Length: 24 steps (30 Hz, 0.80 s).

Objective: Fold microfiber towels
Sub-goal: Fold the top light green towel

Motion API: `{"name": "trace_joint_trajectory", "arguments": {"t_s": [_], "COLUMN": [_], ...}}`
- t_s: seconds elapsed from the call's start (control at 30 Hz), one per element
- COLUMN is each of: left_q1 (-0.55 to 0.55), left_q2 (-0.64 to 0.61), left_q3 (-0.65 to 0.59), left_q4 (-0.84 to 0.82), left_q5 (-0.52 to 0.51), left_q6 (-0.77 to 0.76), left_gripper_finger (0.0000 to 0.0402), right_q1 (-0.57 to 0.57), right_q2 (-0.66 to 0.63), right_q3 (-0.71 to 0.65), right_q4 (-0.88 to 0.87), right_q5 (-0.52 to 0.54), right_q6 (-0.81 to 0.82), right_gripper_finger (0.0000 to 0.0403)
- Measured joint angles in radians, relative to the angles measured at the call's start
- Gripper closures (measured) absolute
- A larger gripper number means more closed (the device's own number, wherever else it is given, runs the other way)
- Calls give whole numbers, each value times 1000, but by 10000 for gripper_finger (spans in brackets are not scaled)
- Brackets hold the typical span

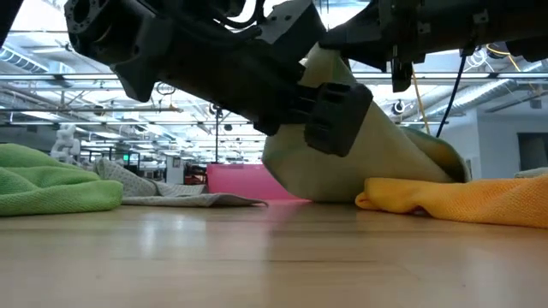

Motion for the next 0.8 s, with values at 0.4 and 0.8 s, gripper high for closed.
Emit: {"name": "trace_joint_trajectory", "arguments": {"t_s": [0.4, 0.8], "left_q1": [-93, -102], "left_q2": [-122, -200], "left_q3": [0, 0], "left_q4": [-50, -374], "left_q5": [-170, 138], "left_q6": [157, -122], "left_gripper_finger": [50, 50], "right_q1": [5, 4], "right_q2": [0, 0], "right_q3": [0, 0], "right_q4": [-12, -39], "right_q5": [2, 7], "right_q6": [18, 25], "right_gripper_finger": [400, 400]}}
